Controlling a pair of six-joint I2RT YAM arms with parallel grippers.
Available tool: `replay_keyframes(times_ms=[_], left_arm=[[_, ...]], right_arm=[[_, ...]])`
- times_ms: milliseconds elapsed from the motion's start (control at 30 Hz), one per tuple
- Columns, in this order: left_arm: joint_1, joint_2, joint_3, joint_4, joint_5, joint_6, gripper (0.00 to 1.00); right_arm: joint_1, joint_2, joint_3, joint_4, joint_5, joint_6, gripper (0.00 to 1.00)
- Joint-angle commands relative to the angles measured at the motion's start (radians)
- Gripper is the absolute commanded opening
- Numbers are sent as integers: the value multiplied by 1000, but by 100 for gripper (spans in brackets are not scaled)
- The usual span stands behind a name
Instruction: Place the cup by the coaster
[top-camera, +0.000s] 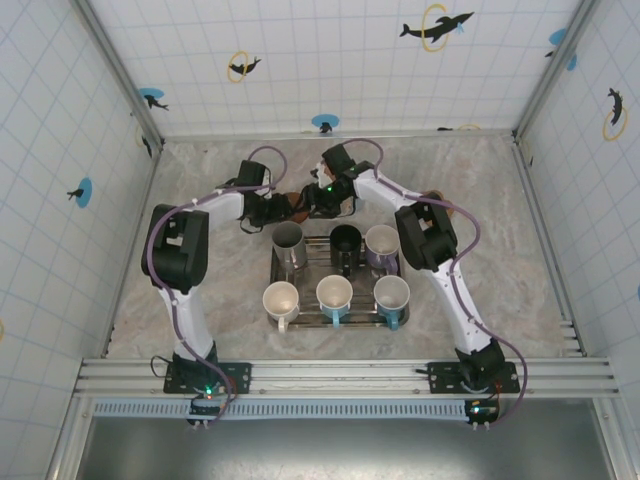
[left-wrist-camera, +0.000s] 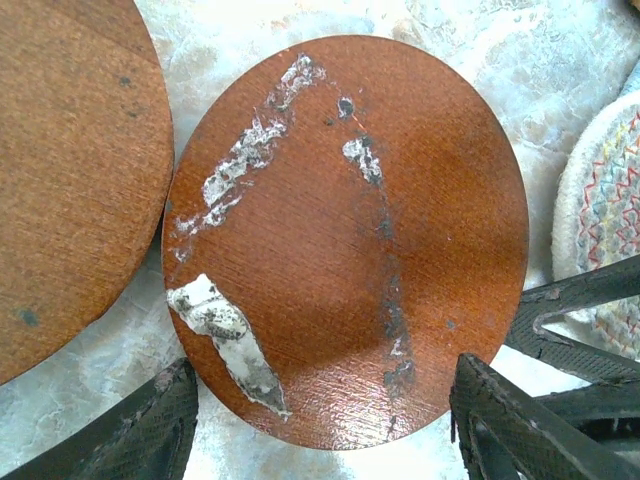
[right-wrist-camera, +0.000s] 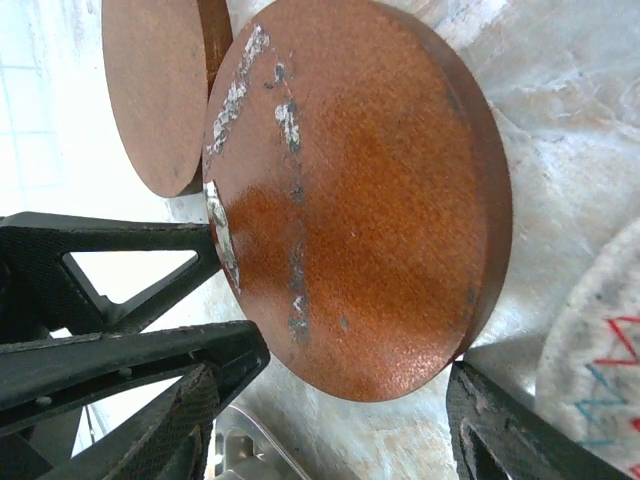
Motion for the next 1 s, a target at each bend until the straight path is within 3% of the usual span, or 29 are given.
replay_keyframes(times_ms=[0, 533, 967], left_arm=[[-7, 29, 31, -3, 30, -13, 67], [-8, 48, 79, -7, 48, -21, 67], [-6, -57, 56, -11, 53, -12, 67]], right_arm=[[5, 42, 34, 28, 3, 22, 63], [-14, 56, 47, 111, -20, 99, 62], [-31, -20, 42, 100, -28, 78, 63]])
